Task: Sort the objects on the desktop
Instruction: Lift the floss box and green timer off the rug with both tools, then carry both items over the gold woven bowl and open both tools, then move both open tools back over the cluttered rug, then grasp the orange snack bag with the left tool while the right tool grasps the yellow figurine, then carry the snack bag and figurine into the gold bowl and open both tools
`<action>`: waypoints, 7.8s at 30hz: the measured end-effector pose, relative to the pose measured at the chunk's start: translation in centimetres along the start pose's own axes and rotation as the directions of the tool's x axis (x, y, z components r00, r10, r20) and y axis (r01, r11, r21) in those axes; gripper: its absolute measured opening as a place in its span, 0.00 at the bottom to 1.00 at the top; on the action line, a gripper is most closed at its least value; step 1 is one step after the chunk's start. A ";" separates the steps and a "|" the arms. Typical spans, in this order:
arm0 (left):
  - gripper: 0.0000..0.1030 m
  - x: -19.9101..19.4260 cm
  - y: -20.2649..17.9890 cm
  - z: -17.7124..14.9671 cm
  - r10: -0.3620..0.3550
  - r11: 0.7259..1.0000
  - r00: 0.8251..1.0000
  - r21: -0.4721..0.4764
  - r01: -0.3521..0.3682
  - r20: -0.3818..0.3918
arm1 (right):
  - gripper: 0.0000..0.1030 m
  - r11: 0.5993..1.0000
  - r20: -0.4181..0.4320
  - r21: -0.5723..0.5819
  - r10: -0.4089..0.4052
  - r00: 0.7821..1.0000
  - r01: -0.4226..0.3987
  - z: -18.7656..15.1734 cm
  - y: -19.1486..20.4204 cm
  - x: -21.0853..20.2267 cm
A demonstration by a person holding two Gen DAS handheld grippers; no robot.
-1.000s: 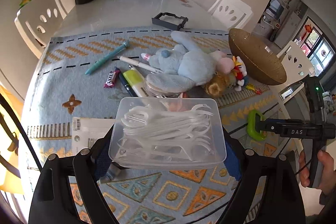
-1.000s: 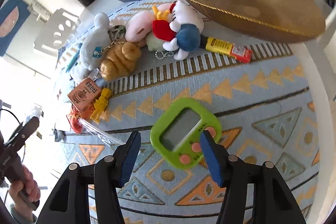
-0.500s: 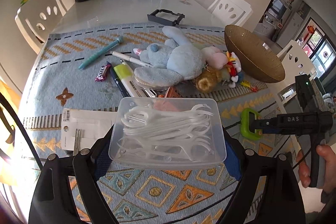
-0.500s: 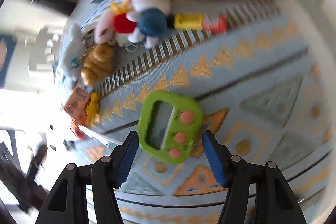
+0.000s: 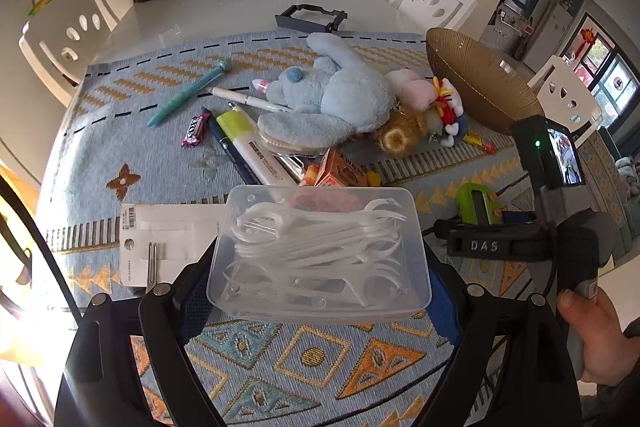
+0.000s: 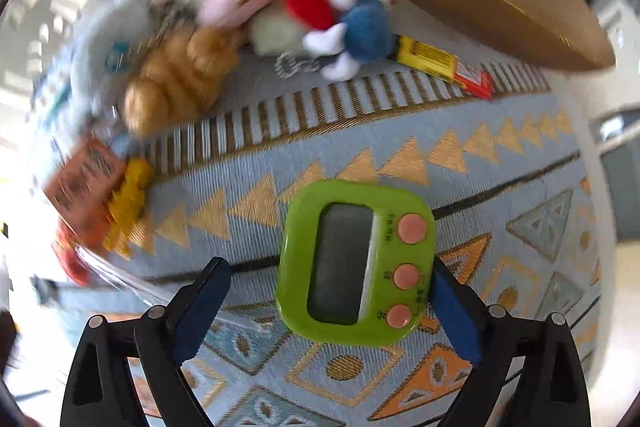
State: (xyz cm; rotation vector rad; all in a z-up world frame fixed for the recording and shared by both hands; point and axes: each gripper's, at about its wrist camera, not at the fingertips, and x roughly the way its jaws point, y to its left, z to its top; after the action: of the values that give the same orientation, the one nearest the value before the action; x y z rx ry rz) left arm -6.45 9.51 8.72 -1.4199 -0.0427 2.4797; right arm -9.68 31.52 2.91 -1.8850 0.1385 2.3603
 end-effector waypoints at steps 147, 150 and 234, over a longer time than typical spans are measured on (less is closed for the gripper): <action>0.24 0.2 13.2 -2.6 -0.286 0.946 0.958 -0.157 0.283 0.000 | 0.71 0.928 0.034 0.300 0.219 0.975 -0.219 -1.7 2.6 -3.1; 0.24 0.9 10.1 -0.8 -0.294 0.955 0.956 -0.055 0.293 -0.016 | 0.71 0.949 0.067 0.230 0.206 0.976 -0.216 -0.6 3.9 -3.0; 0.50 12.5 -20.8 17.3 -0.388 0.911 0.917 0.110 0.397 -0.092 | 0.49 0.925 0.322 0.224 0.227 0.919 -0.307 10.5 -23.7 -9.1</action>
State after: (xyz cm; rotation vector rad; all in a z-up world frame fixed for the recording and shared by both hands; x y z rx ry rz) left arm -22.35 34.62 10.51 -1.2943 -0.1401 2.0662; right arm -14.34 56.16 14.21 -1.4544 0.6963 2.5991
